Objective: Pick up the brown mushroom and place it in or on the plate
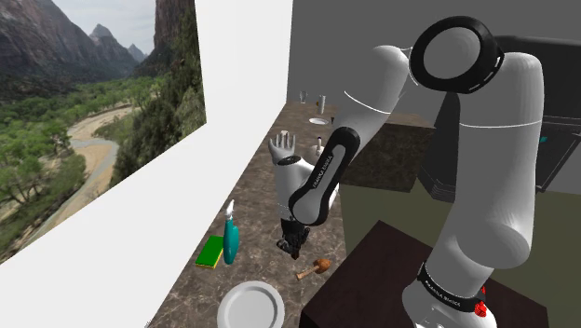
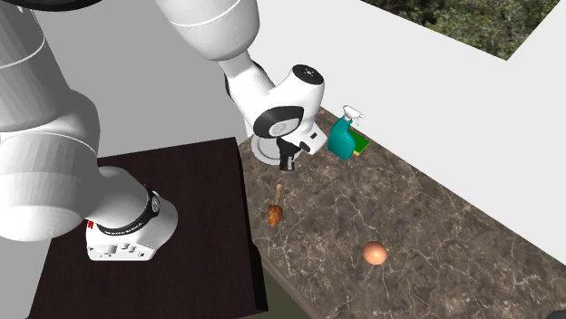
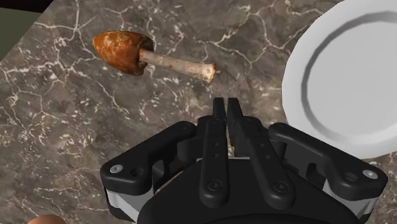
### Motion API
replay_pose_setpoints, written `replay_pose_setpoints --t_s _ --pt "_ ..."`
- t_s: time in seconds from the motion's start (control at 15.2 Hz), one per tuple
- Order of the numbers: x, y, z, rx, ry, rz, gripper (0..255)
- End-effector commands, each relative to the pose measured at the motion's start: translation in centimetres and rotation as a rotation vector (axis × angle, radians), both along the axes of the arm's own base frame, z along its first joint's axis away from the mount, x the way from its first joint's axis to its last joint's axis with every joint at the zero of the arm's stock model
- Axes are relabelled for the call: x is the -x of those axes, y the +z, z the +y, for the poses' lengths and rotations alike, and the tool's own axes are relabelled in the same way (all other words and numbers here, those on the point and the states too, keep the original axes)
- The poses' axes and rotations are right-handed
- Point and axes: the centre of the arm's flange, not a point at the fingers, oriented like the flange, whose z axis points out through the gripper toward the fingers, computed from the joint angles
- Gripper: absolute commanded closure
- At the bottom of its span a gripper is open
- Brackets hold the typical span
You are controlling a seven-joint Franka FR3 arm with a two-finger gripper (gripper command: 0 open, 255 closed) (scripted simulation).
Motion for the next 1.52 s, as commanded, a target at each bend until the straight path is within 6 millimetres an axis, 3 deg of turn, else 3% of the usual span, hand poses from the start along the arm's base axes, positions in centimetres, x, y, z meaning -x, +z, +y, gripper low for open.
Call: replay_pose_setpoints --t_s 0.0,0.26,0.33,0.66,0.92,1.45 --pt "0.0 0.0 0.0 0.000 0.000 0.000 255" --pt "0.0 0.0 0.0 0.000 0.000 0.000 255" --pt "0.0 0.0 0.0 0.000 0.000 0.000 0" --pt "4.3 -3.5 -3.1 0.045 0.385 -0.049 0" --pt "6.6 -6.3 -6.7 0.081 0.694 -0.088 0" --pt "6.6 -10.3 -7.4 0.081 0.698 -0.089 0"
